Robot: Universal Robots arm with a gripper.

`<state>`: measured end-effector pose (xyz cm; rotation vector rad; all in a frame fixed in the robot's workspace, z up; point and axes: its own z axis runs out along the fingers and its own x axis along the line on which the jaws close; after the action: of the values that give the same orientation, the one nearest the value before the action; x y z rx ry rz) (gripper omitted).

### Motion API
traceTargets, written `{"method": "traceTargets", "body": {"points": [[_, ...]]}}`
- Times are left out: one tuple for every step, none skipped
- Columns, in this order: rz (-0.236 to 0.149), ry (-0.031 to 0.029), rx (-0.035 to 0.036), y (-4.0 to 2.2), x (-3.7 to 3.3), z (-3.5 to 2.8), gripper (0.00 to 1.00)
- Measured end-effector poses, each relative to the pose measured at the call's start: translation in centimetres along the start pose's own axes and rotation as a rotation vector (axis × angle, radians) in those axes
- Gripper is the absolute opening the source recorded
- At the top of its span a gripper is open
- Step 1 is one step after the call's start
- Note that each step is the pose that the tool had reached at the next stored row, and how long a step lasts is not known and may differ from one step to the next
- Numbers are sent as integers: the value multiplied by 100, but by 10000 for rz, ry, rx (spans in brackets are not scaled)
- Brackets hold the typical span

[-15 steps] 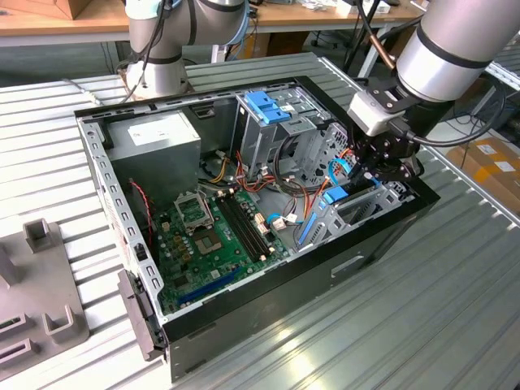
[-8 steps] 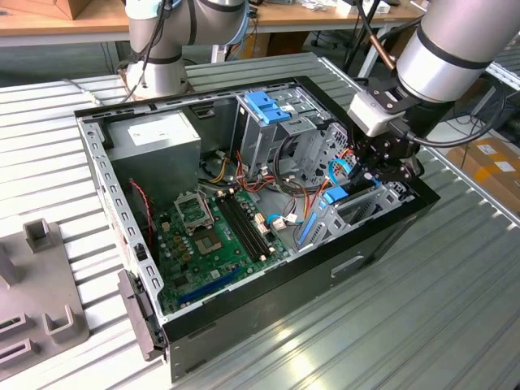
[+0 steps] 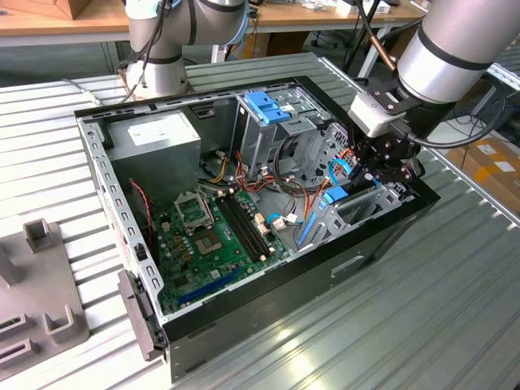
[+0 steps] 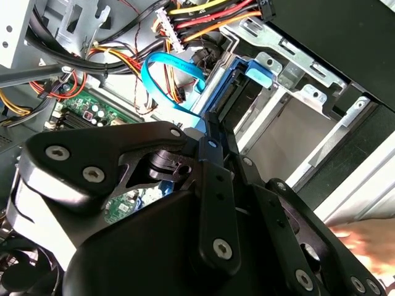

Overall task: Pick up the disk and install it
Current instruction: 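Insert the disk into the insertion slot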

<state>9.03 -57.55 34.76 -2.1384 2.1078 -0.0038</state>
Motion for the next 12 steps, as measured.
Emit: {"method": "traceTargets", "body": {"points": [[1, -1, 0, 0, -3, 1, 16], [0, 0, 0, 0, -3, 0, 16], [0, 0, 0, 0, -8, 1, 16], [0, 1, 0, 0, -14, 1, 16], [0, 0, 0, 0, -13, 1, 16], [0, -1, 0, 0, -14, 2, 16], [0, -2, 0, 0, -14, 5, 16], [0, 0, 0, 0, -14, 6, 16], [0, 1, 0, 0, -14, 6, 16], [0, 0, 0, 1, -13, 8, 16], [0, -1, 0, 1, -13, 10, 16], [0, 0, 0, 1, -13, 10, 16]]}}
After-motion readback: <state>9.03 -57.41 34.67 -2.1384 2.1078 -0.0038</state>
